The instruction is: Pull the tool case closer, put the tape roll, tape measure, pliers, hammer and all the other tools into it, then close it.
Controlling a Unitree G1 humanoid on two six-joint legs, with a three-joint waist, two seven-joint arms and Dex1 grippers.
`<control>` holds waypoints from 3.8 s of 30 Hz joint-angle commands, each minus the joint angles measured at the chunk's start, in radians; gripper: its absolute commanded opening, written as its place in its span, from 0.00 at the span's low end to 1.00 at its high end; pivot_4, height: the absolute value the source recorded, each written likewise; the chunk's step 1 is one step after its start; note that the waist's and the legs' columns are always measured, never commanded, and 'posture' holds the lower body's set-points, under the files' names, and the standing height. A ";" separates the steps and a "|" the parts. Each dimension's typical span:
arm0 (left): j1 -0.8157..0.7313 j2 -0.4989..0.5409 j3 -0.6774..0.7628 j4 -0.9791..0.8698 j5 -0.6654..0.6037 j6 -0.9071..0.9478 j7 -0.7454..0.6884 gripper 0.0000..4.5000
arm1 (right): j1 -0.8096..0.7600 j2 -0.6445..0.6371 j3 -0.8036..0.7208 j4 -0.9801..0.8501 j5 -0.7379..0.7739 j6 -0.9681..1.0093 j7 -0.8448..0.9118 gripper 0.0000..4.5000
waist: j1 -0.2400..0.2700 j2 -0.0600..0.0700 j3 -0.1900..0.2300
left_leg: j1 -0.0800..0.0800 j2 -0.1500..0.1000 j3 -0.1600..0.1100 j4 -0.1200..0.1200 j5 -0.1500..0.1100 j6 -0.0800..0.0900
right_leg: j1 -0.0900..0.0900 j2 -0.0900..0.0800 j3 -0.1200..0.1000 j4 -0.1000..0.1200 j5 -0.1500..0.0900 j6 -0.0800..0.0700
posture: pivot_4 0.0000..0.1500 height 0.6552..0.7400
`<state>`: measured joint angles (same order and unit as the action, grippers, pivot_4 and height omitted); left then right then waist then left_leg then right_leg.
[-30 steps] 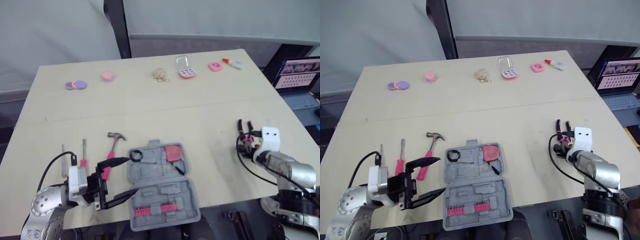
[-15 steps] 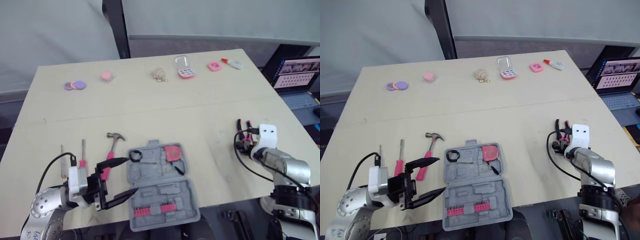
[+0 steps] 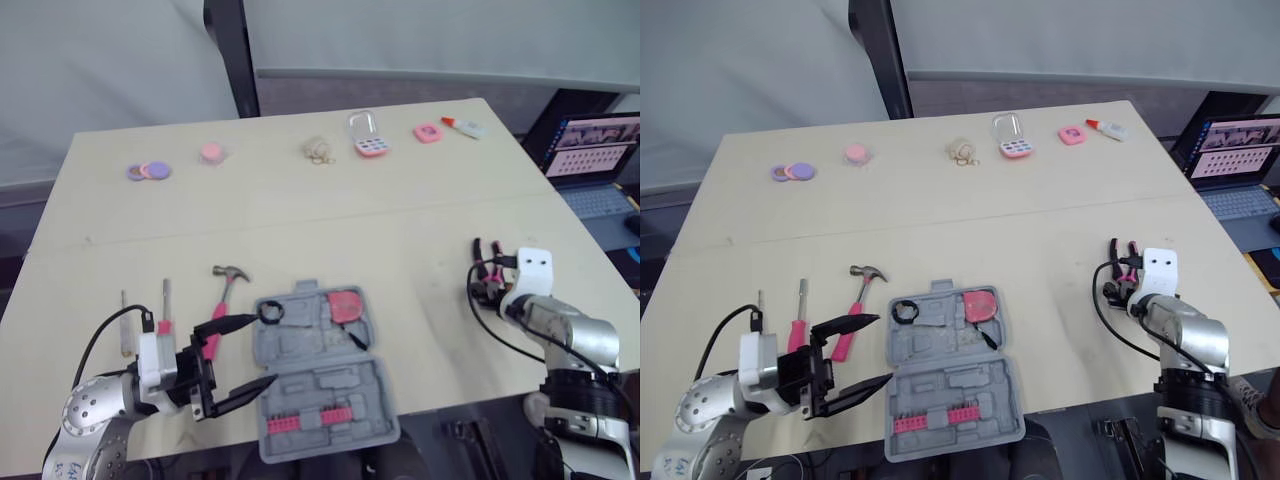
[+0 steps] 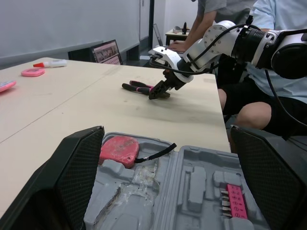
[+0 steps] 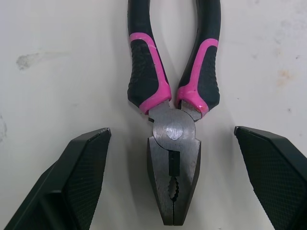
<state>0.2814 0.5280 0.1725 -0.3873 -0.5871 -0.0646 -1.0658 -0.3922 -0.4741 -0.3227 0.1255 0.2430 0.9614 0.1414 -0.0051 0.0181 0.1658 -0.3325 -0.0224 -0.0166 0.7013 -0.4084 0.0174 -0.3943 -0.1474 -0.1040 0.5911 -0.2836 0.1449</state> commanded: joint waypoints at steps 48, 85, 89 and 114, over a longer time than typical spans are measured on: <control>0.315 0.042 0.335 0.065 -0.144 -0.070 -0.258 1.00 | -0.379 -0.563 0.860 -0.706 0.161 0.135 0.900 0.21 | 0.005 0.003 0.016 | -0.005 0.002 -0.002 -0.002 0.000 0.000 | -0.003 -0.002 -0.001 -0.005 0.000 0.001 | 1.00 1.00; 0.394 -0.035 0.290 0.070 -0.073 -0.153 -0.213 1.00 | -0.639 -0.056 1.252 -0.313 -0.236 -0.052 1.014 0.21 | -0.026 0.002 0.017 | -0.005 0.003 -0.001 -0.001 -0.001 -0.001 | -0.008 -0.002 -0.001 -0.001 0.000 0.000 | 1.00 1.00; 0.397 -0.033 0.294 0.072 -0.071 -0.155 -0.209 1.00 | -0.635 -0.037 1.247 -0.304 -0.244 -0.050 1.010 0.21 | -0.026 0.002 0.017 | -0.006 0.003 -0.001 -0.001 -0.001 -0.001 | -0.008 -0.002 -0.001 0.000 0.000 0.000 | 1.00 1.00; 0.390 -0.036 0.302 0.068 -0.057 -0.162 -0.139 1.00 | -0.631 0.001 1.202 -0.302 -0.261 -0.088 1.016 0.21 | -0.026 0.002 0.017 | -0.009 0.002 0.000 -0.001 -0.001 -0.001 | -0.012 -0.002 -0.001 0.001 0.000 0.000 | 1.00 1.00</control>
<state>0.6610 0.4893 0.4708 -0.3010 -0.6419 -0.2220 -1.2111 -1.0115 -0.4809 0.8967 -0.1540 -0.0115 0.8934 1.1471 -0.0309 0.0200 0.1826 -0.3412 -0.0203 -0.0166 0.7006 -0.4094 0.0160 -0.4063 -0.1493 -0.1047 0.5921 -0.2837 0.1446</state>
